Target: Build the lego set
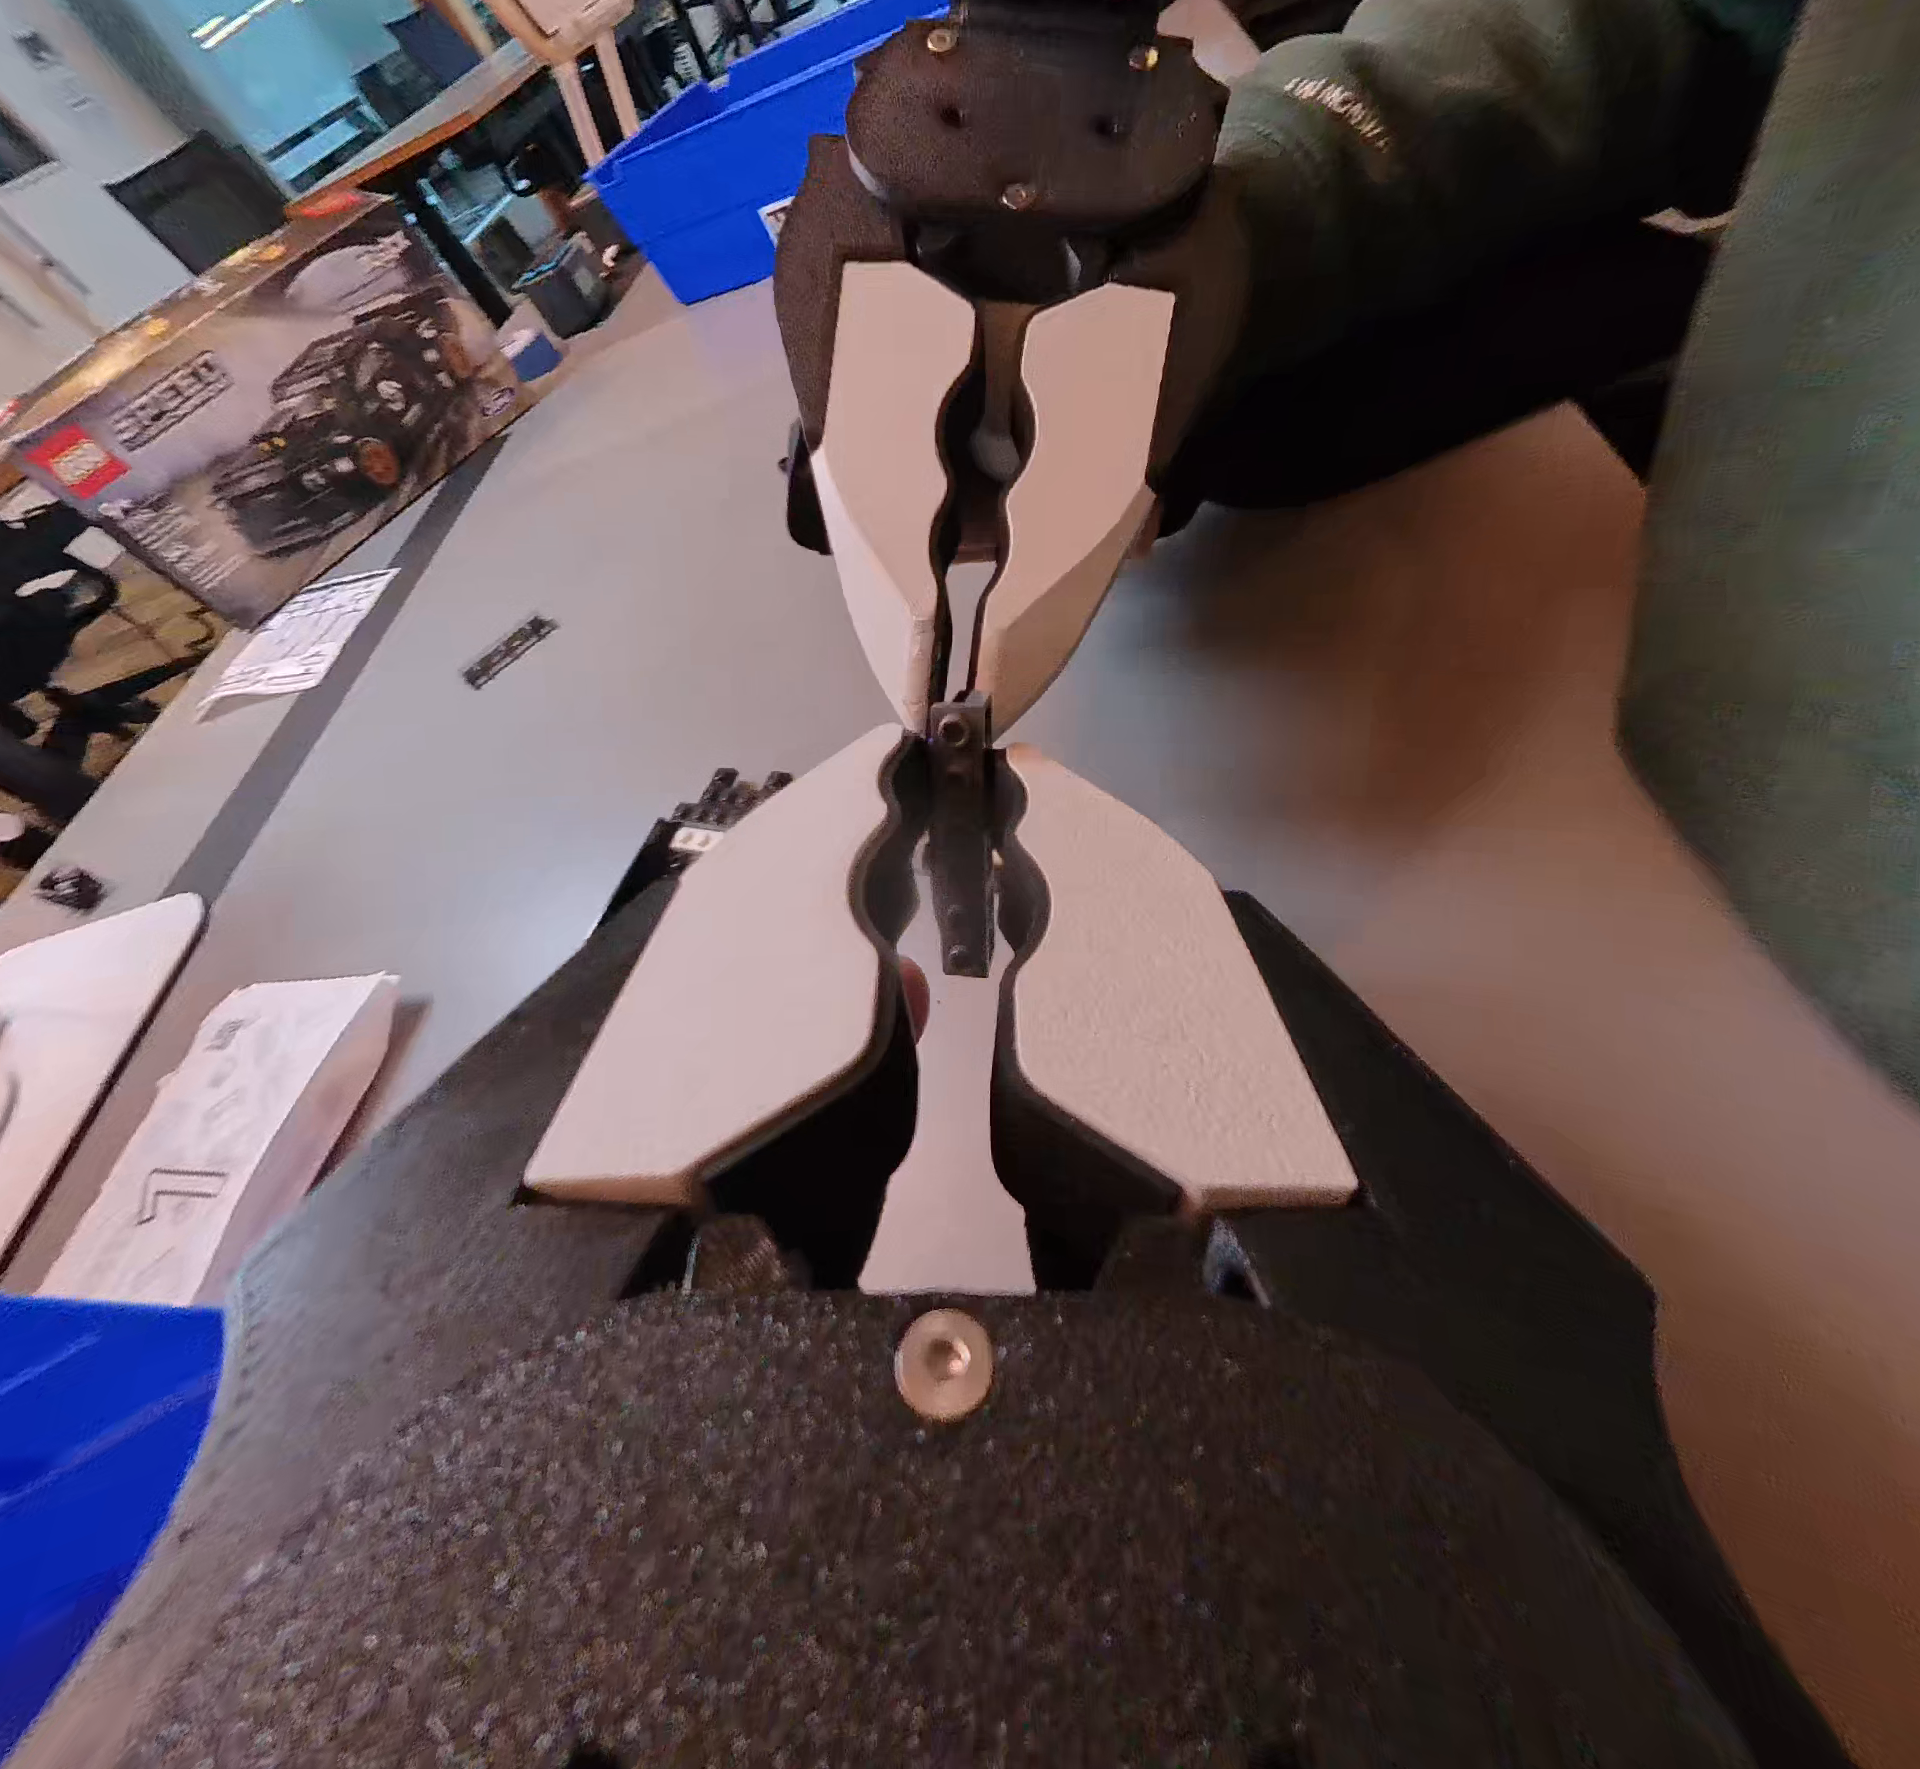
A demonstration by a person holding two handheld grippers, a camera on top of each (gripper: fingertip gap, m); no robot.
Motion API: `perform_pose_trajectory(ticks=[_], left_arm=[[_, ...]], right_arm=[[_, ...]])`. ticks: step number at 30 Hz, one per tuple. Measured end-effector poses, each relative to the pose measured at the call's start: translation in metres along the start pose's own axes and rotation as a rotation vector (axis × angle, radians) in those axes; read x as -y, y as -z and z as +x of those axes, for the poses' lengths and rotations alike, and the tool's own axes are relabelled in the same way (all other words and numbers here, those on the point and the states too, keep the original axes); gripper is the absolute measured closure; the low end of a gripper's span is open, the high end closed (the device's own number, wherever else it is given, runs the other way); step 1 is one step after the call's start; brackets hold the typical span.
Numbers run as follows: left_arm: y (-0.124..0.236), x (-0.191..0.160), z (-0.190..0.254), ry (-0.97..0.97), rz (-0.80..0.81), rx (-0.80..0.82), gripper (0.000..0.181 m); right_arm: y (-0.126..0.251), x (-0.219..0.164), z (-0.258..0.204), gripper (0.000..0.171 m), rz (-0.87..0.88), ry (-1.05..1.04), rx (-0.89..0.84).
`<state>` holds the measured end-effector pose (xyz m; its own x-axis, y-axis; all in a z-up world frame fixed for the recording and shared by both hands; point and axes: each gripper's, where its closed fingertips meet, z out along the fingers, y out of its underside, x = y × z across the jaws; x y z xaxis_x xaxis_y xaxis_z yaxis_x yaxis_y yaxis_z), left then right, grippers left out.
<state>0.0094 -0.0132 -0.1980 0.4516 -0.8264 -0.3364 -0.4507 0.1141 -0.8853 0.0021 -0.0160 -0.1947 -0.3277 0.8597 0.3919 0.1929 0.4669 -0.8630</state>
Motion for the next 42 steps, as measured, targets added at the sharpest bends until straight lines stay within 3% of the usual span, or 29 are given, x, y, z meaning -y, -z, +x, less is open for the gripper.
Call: perform_pose_trajectory(ticks=[3, 7, 13, 20, 29, 32, 34, 39, 40, 42], left_arm=[[0.003, 0.000, 0.008, 0.056, 0.024, -0.088, 0.170], [0.007, 0.001, 0.017, 0.145, 0.067, -0.196, 0.170], [0.009, -0.001, 0.000, 0.048, 0.046, -0.049, 0.168], [0.008, -0.004, 0.002, -0.061, -0.036, -0.010, 0.171], [0.011, 0.001, 0.036, -0.084, -0.018, -0.221, 0.170], [0.006, 0.008, 0.071, -0.044, 0.006, -0.405, 0.171], [-0.001, -0.005, 0.068, -0.156, -0.101, -0.349, 0.170], [-0.002, -0.026, 0.027, -0.106, -0.176, -0.145, 0.169], [-0.003, -0.026, 0.024, -0.083, -0.162, -0.127, 0.158], [0.002, -0.015, 0.014, 0.042, -0.087, -0.112, 0.157]], right_arm=[[-0.001, 0.001, -0.008, 0.167, -0.024, 0.120, -0.005], [-0.003, 0.004, -0.015, 0.167, -0.031, 0.134, 0.013], [0.003, -0.005, 0.002, 0.168, -0.053, 0.022, -0.037], [0.004, 0.000, 0.001, 0.168, -0.031, 0.033, -0.043], [0.000, -0.006, -0.028, 0.168, -0.061, 0.210, 0.079], [-0.003, -0.008, -0.023, 0.168, -0.100, 0.294, 0.026], [-0.003, -0.010, -0.017, 0.168, -0.109, 0.275, -0.003], [0.008, -0.012, 0.013, 0.168, -0.069, 0.114, -0.100], [0.008, -0.011, 0.014, 0.168, -0.060, 0.102, -0.098], [0.008, -0.011, 0.014, 0.168, -0.060, 0.115, -0.110]])
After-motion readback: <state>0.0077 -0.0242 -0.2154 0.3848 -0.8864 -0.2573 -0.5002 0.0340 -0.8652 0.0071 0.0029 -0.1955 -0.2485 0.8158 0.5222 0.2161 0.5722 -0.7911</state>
